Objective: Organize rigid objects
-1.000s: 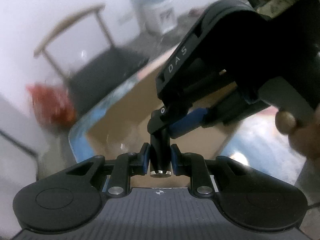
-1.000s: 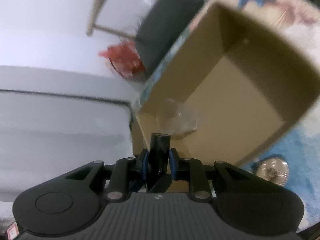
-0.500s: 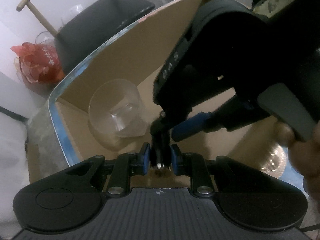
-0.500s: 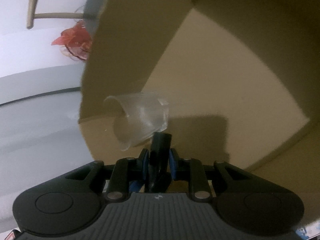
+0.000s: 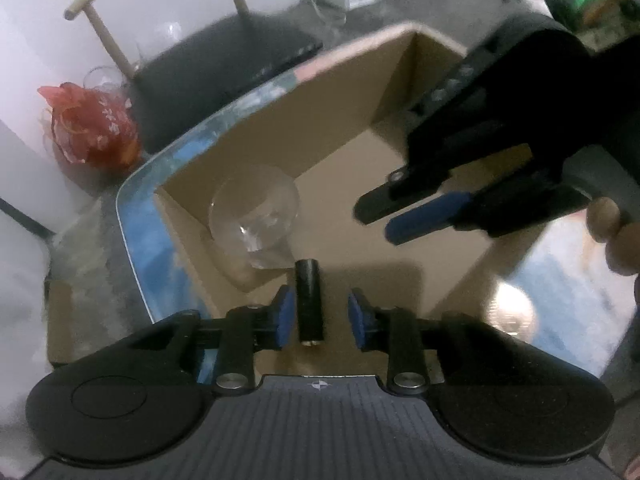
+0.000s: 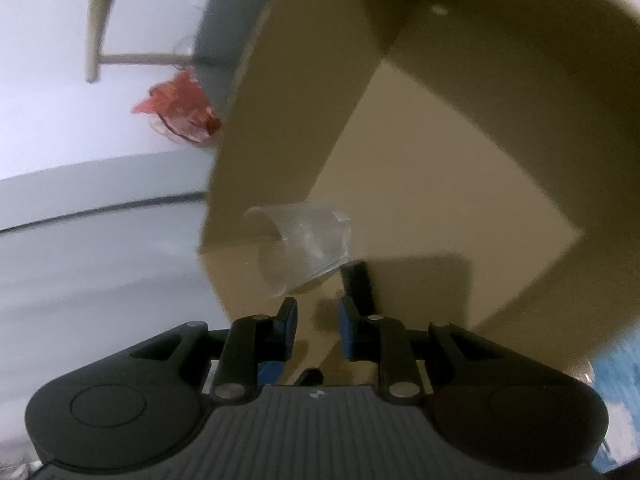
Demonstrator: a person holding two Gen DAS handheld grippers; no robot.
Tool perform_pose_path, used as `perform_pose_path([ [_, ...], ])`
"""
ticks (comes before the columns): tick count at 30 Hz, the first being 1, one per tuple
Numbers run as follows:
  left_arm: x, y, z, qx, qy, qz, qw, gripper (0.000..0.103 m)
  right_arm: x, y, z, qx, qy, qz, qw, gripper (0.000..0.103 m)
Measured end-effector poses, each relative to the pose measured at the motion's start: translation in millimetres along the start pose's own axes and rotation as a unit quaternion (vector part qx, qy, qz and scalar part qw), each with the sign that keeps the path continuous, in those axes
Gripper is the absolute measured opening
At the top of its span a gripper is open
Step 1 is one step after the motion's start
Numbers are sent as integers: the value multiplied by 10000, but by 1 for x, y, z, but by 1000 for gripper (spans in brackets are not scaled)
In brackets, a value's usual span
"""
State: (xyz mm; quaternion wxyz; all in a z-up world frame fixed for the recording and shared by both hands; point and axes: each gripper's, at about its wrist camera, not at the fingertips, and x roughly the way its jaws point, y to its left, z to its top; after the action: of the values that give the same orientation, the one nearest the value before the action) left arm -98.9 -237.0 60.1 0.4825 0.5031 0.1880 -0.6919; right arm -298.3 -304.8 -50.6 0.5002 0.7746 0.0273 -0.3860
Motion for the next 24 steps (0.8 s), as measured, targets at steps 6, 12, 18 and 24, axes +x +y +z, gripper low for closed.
perform_pose_path([
  [6, -42, 1, -18, -483, -327, -436, 9973, 34, -62, -2, -41, -265, -434, 272, 9983, 25],
  [12, -58, -15, -42, -431, -425, -857, 9945, 37, -117, -22, -82, -297, -785, 194, 9963, 25],
  [18, -70, -45, -71, -146, -297, -1054, 9939, 37, -137, -55, -128, -138, -900, -149, 9957, 25],
  [24, -58, -74, -93, 102, -145, -1160, 9931, 37, -123, -89, -159, -76, -859, -519, 9949, 25],
])
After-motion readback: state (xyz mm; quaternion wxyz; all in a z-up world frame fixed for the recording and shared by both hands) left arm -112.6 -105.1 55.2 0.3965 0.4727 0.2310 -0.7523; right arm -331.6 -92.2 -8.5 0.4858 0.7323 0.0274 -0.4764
